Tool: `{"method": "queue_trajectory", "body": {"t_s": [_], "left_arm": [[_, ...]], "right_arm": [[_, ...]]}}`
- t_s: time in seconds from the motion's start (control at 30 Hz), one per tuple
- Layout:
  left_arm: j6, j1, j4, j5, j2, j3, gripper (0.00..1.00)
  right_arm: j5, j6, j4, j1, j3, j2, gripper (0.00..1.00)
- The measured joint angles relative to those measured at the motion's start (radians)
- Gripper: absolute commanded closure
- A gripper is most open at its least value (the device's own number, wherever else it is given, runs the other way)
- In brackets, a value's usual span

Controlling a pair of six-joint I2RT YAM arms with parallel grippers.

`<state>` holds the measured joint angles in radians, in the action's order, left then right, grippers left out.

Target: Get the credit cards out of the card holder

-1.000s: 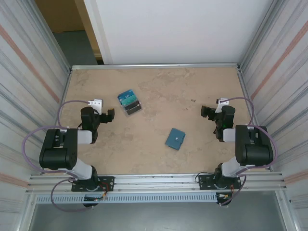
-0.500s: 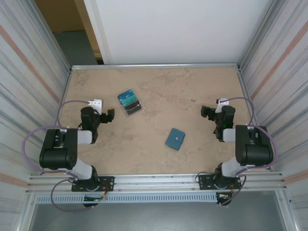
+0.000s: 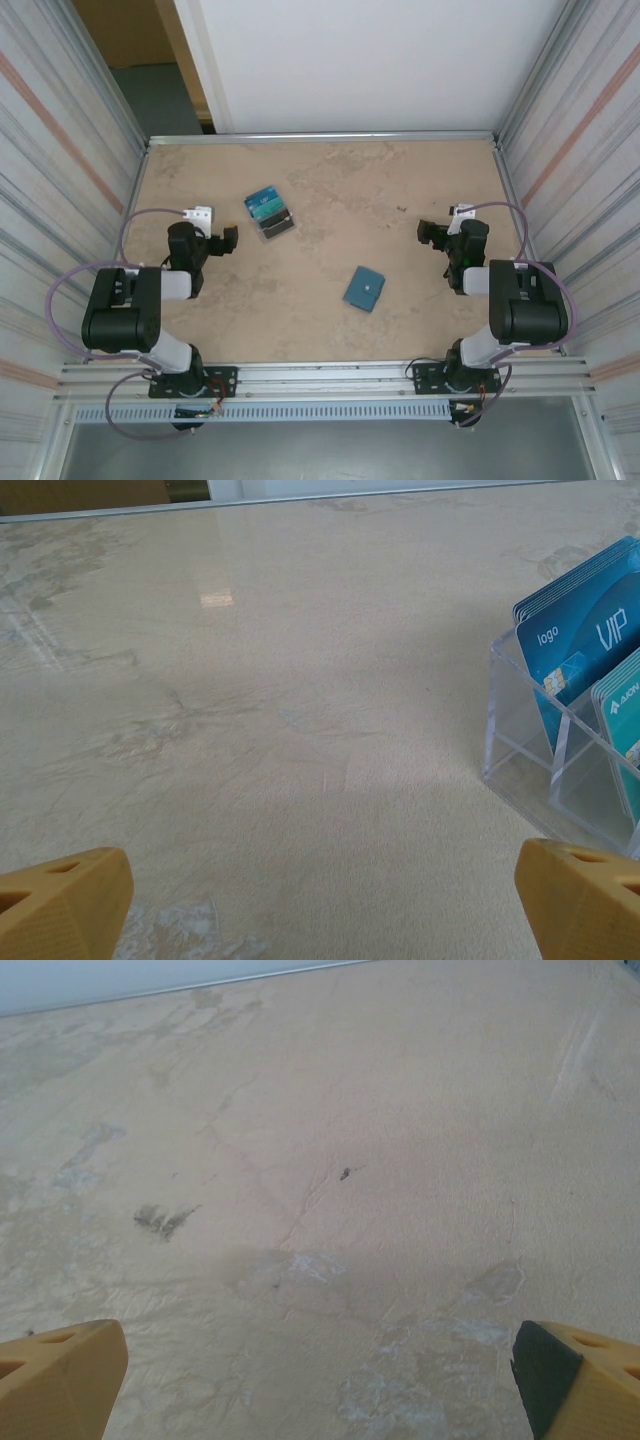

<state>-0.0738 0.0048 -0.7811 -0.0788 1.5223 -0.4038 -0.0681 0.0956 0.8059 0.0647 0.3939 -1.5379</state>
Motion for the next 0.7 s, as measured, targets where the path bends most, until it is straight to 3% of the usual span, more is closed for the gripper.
{"method": "queue_trajectory", "body": {"t_s": [0.5,0.7], "left_arm": [[0.0,0.0,0.0,0.0,-0.001,0.0,0.01],[0.001,0.0,0.031,0.003,-0.068,0.002,0.01]], "right_arm": [[0.0,0.0,0.0,0.0,0.0,0.0,0.01],[0.024,0.0,-0.033,-0.011,0.01,0.0,0.01]]}}
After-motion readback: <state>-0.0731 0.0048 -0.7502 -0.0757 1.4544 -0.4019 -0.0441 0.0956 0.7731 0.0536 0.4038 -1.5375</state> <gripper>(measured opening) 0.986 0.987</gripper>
